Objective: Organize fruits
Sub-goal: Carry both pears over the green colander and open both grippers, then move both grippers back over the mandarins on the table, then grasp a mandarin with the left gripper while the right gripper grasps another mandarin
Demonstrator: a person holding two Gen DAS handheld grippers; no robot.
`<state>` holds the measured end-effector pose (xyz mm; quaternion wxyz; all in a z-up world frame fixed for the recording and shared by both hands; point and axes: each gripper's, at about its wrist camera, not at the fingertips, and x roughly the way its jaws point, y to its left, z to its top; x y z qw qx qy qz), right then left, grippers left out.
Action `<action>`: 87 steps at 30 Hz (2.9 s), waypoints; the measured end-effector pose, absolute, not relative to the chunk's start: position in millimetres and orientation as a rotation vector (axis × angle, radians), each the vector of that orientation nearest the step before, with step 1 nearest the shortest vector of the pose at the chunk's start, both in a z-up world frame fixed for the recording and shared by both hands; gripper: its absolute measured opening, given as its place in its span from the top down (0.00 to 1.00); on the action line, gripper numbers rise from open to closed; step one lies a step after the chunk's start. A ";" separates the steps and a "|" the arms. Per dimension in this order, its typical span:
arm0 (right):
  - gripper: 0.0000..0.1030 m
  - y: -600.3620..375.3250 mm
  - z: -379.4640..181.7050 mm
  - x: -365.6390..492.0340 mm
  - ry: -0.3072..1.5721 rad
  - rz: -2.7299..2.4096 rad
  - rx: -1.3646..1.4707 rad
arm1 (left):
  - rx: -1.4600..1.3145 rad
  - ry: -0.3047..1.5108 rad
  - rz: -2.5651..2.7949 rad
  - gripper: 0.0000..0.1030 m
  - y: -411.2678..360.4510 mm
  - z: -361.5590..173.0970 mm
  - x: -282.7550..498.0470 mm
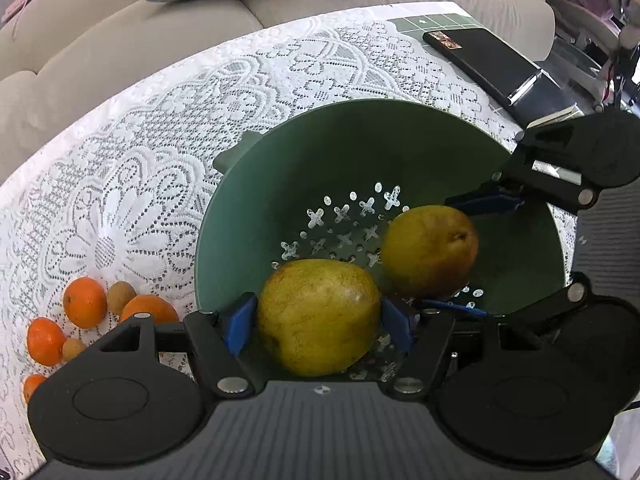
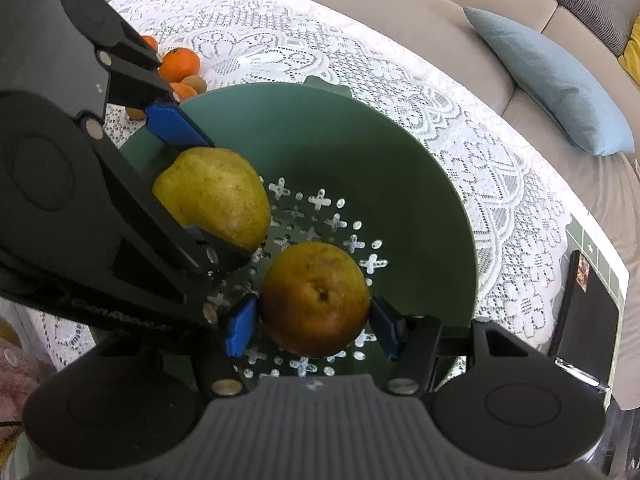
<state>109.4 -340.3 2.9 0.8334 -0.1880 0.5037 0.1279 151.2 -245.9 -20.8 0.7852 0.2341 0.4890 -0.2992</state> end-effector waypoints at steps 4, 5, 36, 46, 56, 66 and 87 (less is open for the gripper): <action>0.39 -343.9 8.9 108.6 1.062 0.254 -0.390 | 0.480 1.063 -0.655 0.20 -243.9 -17.4 153.6; 0.39 -345.0 10.4 108.5 1.062 0.252 -0.384 | 0.477 1.063 -0.656 0.20 -243.0 -16.9 154.1; 0.24 -246.0 77.9 84.6 0.683 0.276 0.068 | 0.031 0.754 -0.399 0.21 -35.4 57.1 143.8; 0.33 -181.4 33.1 119.4 0.708 0.242 0.012 | -0.017 0.790 -0.333 0.23 26.2 21.2 165.4; 0.46 -180.4 -3.8 140.3 0.762 0.174 -0.046 | 0.019 0.828 -0.279 0.25 35.4 -15.6 184.6; 0.48 -173.3 -14.2 146.7 0.741 0.138 -0.142 | 0.049 0.840 -0.268 0.25 32.2 -29.8 190.2; 0.58 -160.6 -31.0 161.9 0.768 0.142 -0.414 | 0.086 0.894 -0.226 0.36 27.2 -51.6 209.7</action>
